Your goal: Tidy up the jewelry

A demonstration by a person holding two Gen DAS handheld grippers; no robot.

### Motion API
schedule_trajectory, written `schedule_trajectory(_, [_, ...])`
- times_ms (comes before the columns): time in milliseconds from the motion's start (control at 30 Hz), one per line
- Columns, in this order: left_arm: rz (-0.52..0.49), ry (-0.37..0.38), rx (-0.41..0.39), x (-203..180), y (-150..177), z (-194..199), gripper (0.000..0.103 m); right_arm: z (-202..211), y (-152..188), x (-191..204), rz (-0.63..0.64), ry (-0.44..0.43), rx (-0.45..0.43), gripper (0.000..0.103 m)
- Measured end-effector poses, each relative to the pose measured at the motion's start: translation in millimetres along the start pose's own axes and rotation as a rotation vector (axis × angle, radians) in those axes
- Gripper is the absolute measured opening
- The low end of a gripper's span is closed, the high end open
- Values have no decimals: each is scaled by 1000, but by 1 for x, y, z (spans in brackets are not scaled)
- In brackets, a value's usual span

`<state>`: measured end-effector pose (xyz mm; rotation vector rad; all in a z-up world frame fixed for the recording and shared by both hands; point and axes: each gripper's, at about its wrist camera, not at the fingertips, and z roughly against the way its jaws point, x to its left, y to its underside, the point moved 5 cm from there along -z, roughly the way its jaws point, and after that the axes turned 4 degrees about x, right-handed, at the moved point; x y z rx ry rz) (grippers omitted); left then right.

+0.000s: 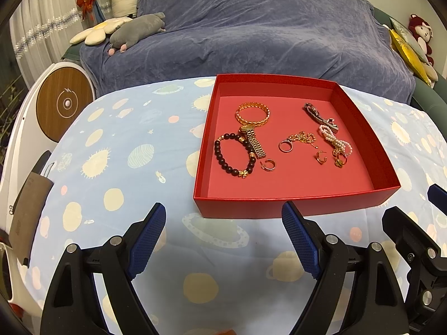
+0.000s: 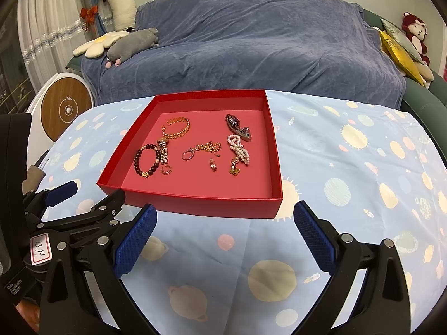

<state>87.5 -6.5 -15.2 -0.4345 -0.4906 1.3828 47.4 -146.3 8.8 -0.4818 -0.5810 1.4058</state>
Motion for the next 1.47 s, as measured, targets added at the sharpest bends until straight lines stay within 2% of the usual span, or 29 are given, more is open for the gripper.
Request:
schedule_trajectory(1167, [24, -7, -23, 2, 0, 3, 82, 1, 1, 2, 10, 7, 3, 96])
schedule_trajectory(1467, [26, 7, -1, 2, 2, -1, 82, 0, 1, 1, 12, 12, 7, 96])
